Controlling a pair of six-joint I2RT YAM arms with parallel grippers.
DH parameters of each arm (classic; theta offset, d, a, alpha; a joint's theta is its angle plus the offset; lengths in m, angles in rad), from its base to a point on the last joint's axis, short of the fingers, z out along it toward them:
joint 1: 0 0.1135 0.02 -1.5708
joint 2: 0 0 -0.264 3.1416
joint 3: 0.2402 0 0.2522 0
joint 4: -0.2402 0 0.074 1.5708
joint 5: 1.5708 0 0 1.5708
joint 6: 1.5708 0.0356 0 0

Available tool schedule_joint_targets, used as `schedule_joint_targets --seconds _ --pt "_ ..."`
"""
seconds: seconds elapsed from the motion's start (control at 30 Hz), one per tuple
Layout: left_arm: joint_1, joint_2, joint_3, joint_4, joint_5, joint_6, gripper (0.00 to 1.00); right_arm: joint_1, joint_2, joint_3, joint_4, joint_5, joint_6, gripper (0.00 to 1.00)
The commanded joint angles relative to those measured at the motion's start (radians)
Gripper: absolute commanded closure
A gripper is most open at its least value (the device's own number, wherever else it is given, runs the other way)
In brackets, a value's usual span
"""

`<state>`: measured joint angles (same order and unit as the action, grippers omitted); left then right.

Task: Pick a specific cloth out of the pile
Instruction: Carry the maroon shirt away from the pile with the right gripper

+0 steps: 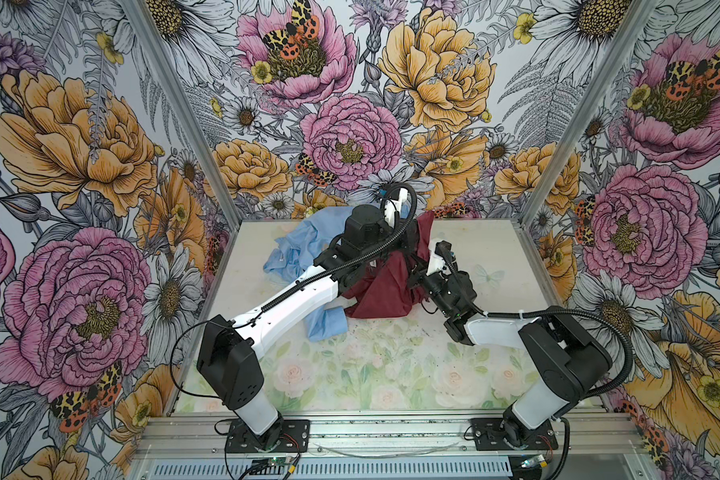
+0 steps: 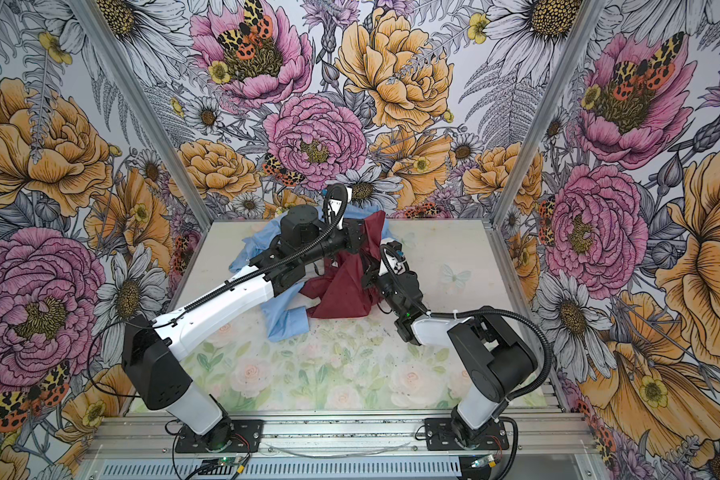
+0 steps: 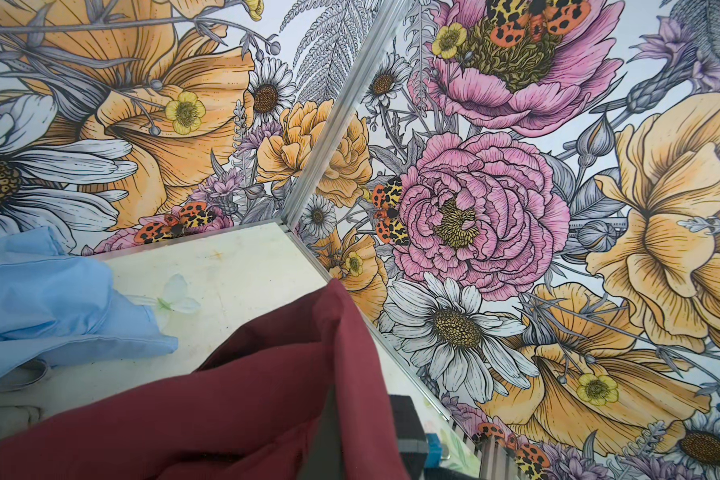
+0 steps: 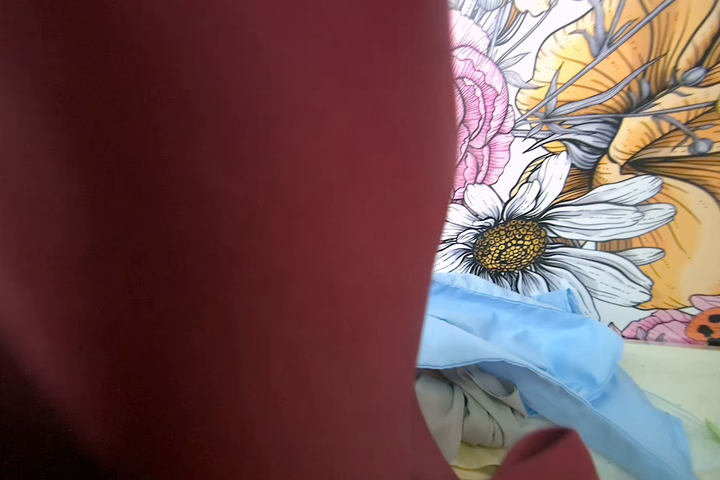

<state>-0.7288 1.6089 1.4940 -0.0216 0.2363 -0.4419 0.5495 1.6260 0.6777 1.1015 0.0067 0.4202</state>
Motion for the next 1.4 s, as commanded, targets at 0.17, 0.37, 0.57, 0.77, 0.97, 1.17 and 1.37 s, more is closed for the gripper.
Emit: schedule_joint_targets --seconds 0.17,0.37,0.57,0.77,0.97,1.17,1.37 --pt "0.06 -0.138 -0.097 -0.128 -0.05 0.073 0.88 -0.004 -0.259 0.087 -0.321 0.194 0.043 1.0" --pt "0.103 -0.225 -0.197 -0.184 -0.04 0.1 0.31 -0.045 -0.401 0.197 -0.577 0.185 0.046 1.0" --pt "0.108 -0.29 -0.233 -0.298 -0.005 0.175 0.07 -0.106 -0.474 0.309 -0.752 0.165 0.016 1.0" --pt "0.11 -0.366 -0.254 -0.445 -0.037 0.241 0.01 -0.167 -0.536 0.433 -0.867 0.172 -0.06 1.0" --pt "0.141 -0.371 -0.28 -0.505 -0.058 0.262 0.01 -0.234 -0.565 0.571 -0.992 0.185 -0.121 1.0" --pt "0.146 -0.338 -0.288 -0.51 -0.045 0.277 0.01 -0.351 -0.538 0.73 -1.132 0.142 -0.146 1.0" --pt "0.148 -0.323 -0.295 -0.51 -0.038 0.283 0.01 -0.501 -0.482 0.855 -1.2 0.035 -0.101 1.0"
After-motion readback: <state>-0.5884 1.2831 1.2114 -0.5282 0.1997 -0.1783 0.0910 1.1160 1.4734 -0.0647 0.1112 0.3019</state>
